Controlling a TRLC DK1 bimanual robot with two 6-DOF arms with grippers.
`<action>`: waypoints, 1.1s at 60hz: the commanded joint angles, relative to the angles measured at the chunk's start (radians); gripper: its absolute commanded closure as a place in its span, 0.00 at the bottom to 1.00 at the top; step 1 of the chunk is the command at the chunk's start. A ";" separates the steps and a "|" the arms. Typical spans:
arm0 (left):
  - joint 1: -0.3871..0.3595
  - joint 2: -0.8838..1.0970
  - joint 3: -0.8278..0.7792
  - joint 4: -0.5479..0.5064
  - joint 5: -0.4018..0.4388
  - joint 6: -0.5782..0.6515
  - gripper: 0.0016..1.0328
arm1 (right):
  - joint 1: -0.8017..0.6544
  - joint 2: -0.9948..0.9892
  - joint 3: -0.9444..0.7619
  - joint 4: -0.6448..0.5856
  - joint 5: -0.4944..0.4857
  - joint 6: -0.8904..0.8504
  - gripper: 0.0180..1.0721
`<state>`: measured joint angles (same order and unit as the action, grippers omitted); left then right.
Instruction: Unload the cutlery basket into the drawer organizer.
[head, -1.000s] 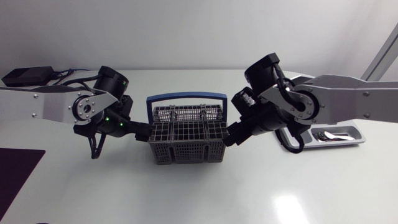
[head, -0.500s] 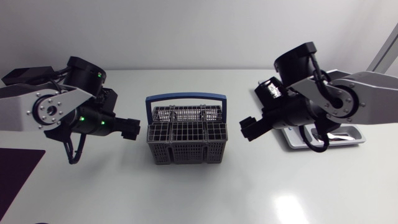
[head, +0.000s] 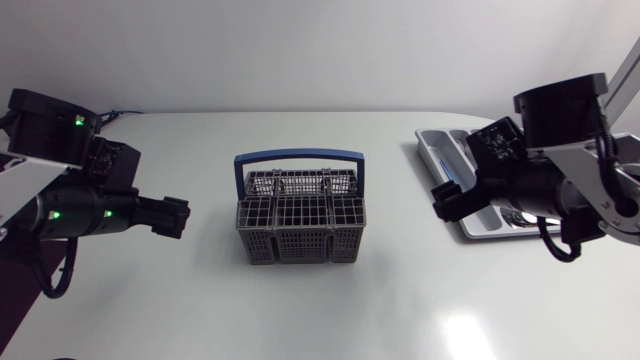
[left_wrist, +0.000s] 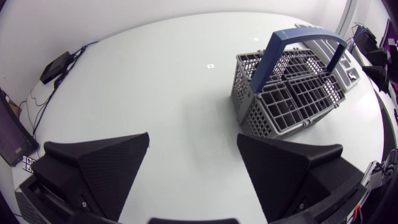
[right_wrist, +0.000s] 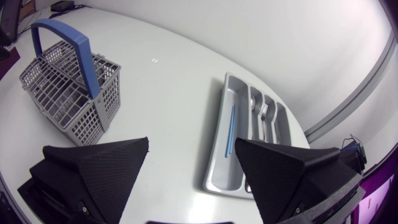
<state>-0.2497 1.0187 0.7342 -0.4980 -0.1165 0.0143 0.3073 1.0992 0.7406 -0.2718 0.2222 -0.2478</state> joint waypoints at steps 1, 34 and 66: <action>0.010 -0.049 -0.041 -0.019 0.000 0.038 0.04 | -0.034 -0.059 -0.043 0.026 0.014 -0.022 0.05; 0.052 -0.325 -0.173 -0.053 -0.002 0.119 0.04 | -0.185 -0.315 -0.198 0.046 -0.058 -0.031 0.05; 0.132 -0.632 -0.325 -0.033 -0.002 0.217 0.04 | -0.235 -0.593 -0.346 0.063 -0.066 -0.036 0.05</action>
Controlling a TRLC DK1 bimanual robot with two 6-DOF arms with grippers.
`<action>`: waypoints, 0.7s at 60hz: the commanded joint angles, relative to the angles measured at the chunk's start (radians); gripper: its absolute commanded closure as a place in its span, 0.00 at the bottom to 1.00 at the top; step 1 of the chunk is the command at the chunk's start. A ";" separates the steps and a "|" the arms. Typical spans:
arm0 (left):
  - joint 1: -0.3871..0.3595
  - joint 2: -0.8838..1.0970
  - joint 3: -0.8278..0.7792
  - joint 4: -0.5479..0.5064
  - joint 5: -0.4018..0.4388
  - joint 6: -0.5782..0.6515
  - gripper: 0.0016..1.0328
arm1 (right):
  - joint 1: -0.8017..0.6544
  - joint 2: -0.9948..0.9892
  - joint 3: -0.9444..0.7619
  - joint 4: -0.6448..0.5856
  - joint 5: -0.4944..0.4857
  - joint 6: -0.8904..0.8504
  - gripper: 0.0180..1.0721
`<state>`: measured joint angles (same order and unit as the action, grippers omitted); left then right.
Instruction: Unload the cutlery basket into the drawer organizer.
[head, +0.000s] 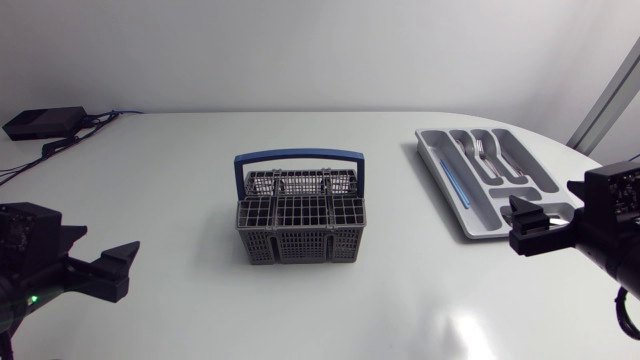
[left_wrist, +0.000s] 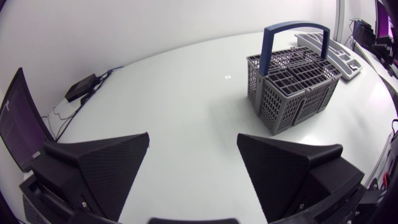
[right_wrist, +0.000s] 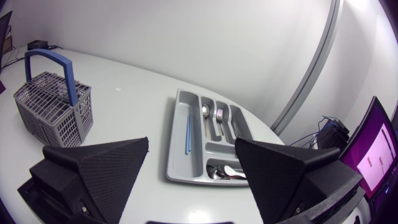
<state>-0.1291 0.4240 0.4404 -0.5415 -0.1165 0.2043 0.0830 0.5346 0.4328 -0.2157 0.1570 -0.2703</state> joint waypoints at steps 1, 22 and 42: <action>0.014 -0.054 -0.037 0.011 -0.002 0.030 0.04 | -0.014 -0.036 -0.043 0.007 -0.001 -0.014 0.05; 0.066 -0.218 -0.117 0.031 -0.002 0.038 0.04 | -0.041 -0.230 -0.195 0.088 -0.061 0.097 0.05; 0.096 -0.295 -0.233 0.214 0.039 -0.048 0.04 | -0.068 -0.426 -0.348 0.170 -0.123 0.208 0.05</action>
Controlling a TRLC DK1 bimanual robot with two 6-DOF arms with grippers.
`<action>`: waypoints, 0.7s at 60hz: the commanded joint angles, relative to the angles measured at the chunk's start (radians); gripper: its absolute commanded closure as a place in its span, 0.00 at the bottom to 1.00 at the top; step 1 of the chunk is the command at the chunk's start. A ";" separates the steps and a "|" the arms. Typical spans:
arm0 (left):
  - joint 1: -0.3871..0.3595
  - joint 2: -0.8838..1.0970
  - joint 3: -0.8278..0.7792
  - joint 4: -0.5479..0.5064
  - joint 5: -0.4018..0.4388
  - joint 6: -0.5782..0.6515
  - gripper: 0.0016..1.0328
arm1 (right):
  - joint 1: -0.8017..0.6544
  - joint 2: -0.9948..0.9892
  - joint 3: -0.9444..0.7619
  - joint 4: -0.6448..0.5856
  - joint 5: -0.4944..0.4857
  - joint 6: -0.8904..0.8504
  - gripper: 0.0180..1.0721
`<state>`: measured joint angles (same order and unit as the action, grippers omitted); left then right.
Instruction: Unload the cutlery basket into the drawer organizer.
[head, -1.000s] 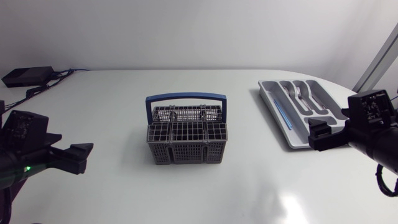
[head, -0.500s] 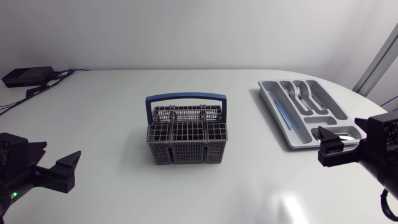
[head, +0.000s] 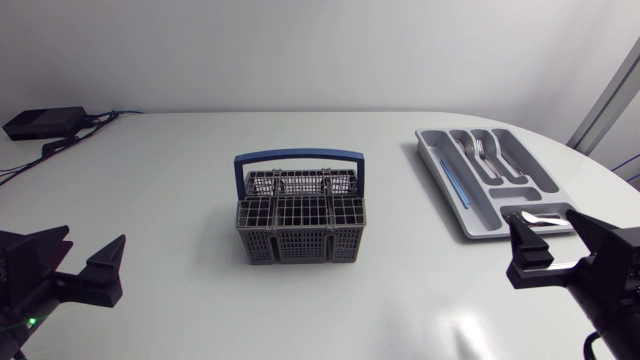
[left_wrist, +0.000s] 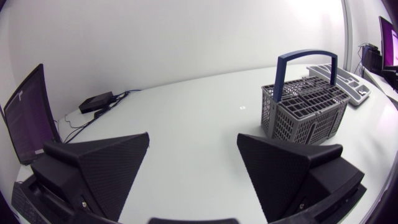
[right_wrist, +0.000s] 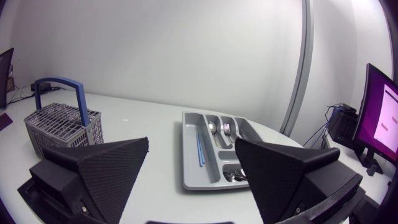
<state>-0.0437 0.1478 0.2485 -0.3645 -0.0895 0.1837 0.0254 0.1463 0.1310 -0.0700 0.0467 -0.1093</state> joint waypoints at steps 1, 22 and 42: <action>0.011 -0.022 -0.047 0.046 0.014 -0.032 0.04 | -0.012 -0.046 -0.053 0.028 -0.015 0.052 0.05; 0.031 -0.098 -0.169 0.239 0.060 -0.124 0.04 | -0.025 -0.146 -0.131 0.070 -0.047 0.109 0.05; 0.044 -0.148 -0.249 0.364 0.089 -0.184 0.04 | -0.025 -0.146 -0.131 0.070 -0.047 0.109 0.05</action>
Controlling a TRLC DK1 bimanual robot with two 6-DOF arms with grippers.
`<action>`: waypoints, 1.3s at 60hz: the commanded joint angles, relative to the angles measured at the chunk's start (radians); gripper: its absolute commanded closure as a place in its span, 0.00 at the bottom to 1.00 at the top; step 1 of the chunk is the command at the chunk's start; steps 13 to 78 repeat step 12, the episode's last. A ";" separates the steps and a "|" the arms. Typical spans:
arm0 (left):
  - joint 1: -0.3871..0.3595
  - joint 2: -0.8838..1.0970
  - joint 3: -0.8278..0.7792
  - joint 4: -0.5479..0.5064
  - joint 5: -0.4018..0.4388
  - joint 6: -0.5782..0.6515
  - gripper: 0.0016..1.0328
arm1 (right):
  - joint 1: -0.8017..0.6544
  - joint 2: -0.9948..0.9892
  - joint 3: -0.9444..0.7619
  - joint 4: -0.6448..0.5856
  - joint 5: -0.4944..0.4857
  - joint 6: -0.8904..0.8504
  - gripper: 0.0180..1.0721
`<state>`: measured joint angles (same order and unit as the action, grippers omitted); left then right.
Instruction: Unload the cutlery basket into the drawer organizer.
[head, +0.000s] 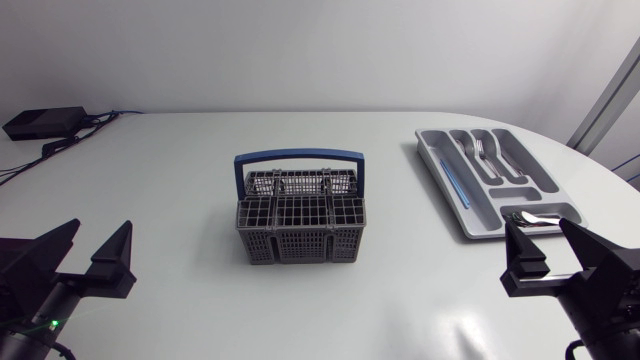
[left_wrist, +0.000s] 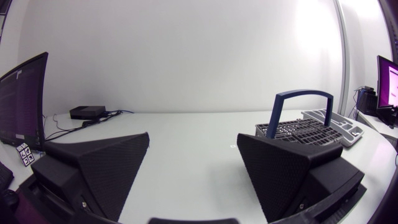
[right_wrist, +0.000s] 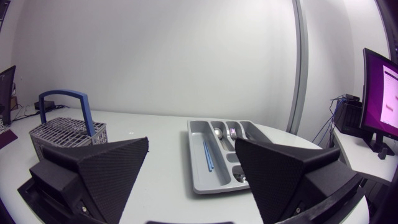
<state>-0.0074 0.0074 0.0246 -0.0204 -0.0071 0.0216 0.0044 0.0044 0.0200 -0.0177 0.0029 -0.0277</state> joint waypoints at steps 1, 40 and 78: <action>0.007 -0.007 -0.025 0.020 0.007 -0.022 0.04 | -0.004 -0.004 -0.020 0.018 -0.003 0.028 0.05; 0.007 -0.007 -0.025 0.020 0.007 -0.022 0.04 | -0.004 -0.004 -0.020 0.018 -0.003 0.028 0.05; 0.007 -0.007 -0.025 0.020 0.007 -0.022 0.04 | -0.004 -0.004 -0.020 0.018 -0.003 0.028 0.05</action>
